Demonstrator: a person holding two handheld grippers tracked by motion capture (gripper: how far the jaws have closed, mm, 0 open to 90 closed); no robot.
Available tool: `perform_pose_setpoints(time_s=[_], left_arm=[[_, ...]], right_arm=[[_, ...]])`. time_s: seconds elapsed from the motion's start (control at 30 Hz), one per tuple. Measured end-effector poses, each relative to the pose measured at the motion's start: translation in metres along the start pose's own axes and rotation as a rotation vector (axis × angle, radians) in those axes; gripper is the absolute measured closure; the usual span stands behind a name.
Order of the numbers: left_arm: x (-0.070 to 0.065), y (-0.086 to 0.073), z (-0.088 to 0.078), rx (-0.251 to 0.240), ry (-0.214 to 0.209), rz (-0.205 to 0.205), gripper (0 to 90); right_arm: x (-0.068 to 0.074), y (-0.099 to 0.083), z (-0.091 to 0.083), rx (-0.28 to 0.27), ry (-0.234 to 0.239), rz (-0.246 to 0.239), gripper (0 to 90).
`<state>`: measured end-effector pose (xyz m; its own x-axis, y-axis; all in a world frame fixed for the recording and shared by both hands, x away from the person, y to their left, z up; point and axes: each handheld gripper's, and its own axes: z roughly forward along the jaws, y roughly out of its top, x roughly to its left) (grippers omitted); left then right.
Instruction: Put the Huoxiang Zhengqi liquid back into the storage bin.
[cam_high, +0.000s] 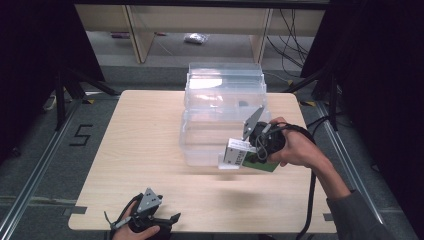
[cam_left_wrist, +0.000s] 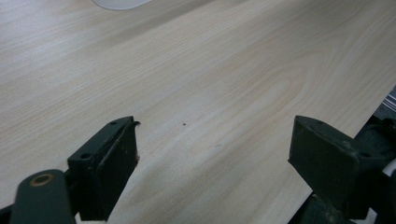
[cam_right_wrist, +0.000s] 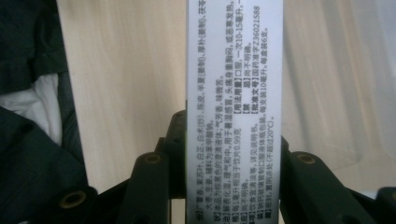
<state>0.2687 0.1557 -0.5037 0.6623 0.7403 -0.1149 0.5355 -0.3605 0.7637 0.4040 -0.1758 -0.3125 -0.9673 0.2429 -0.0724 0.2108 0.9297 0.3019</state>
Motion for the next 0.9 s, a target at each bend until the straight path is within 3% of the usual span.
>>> perform_pose_setpoints(time_s=[0.03,0.1,0.37,0.4,0.53,0.57,0.87,0.9], left_arm=[[0.000,0.000,0.000,0.002,-0.001,0.002,14.8],[0.000,0.000,0.000,-0.003,0.000,-0.002,14.8],[0.000,0.000,0.001,-0.002,-0.004,-0.004,14.8],[0.000,0.000,0.001,-0.001,-0.006,-0.003,14.8],[0.000,0.000,0.000,0.008,-0.004,-0.003,14.8],[-0.001,0.000,0.001,-0.005,-0.005,-0.005,14.8],[0.000,0.000,-0.001,0.010,-0.010,0.006,14.9],[-0.001,0.000,0.000,-0.004,-0.011,-0.011,14.8]], right_arm=[[-0.005,0.001,-0.001,-0.005,-0.012,-0.026,65.0],[-0.009,0.003,-0.006,0.003,-0.008,0.005,65.1],[-0.036,0.007,-0.011,-0.019,-0.010,-0.005,65.0],[-0.038,0.007,-0.011,-0.015,-0.009,0.013,65.0],[-0.047,0.009,-0.008,-0.022,-0.010,-0.004,65.0],[-0.056,0.009,-0.005,-0.031,0.000,-0.010,65.0],[-0.082,0.009,0.011,-0.017,-0.006,0.015,65.0],[-0.085,0.009,0.013,-0.020,-0.004,0.006,65.0]])
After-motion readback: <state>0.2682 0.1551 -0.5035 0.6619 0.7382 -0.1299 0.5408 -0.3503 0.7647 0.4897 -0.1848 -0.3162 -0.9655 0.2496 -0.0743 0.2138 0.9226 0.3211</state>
